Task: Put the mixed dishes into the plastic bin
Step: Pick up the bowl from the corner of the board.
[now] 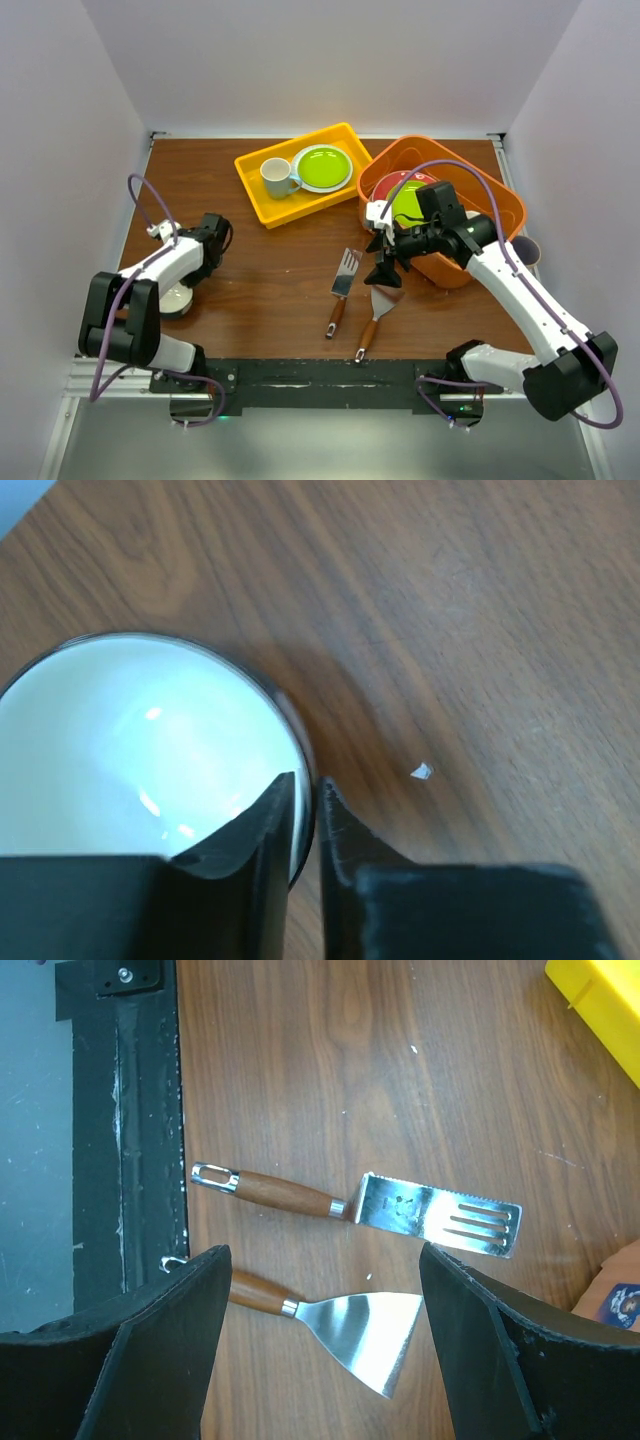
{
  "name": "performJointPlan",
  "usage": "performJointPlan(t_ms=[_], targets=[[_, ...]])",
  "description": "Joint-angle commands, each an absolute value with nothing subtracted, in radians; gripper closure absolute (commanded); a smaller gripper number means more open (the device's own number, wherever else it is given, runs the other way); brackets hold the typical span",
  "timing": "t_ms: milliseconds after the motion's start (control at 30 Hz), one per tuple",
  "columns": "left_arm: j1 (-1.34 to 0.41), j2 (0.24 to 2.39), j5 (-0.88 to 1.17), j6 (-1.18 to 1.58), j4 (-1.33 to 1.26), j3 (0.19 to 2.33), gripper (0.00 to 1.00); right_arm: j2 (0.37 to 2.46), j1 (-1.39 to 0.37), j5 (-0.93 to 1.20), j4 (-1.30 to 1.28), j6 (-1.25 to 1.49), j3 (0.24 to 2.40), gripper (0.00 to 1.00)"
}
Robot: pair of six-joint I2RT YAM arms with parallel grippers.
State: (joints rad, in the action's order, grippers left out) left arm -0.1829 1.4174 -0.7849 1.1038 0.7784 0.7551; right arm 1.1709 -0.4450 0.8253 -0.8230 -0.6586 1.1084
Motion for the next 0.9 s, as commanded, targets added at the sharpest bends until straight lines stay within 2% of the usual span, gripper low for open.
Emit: performJointPlan(t_ms=[0,67,233,367,567,667,867], targets=[[-0.164,1.462,-0.792,1.169,0.788,0.776,0.9,1.144,-0.446,0.834,-0.805,-0.672,1.111,0.2],[-0.166,1.441,-0.802,1.16,0.792,0.779,1.0,1.143,-0.448,0.836,-0.807,-0.672,1.111,0.2],[-0.166,1.324,-0.798,1.077,0.776,0.778,1.0,1.138,-0.446,0.835,-0.807,-0.673,1.111,0.2],[-0.175,1.148,-0.707,0.896,0.619,0.741,1.0,1.141,-0.446,0.834,-0.807,-0.673,1.111,0.2],[-0.181,0.968,-0.421,0.648,0.434,0.704,1.0,1.147,-0.445,0.83,-0.805,-0.672,1.109,0.2],[-0.187,0.947,-0.33,0.56,0.417,0.727,1.0,1.149,-0.446,0.827,-0.802,-0.673,1.109,0.2],[-0.222,0.907,0.042,0.356,0.345,0.738,1.0,1.155,-0.446,0.824,-0.802,-0.672,1.108,0.2]])
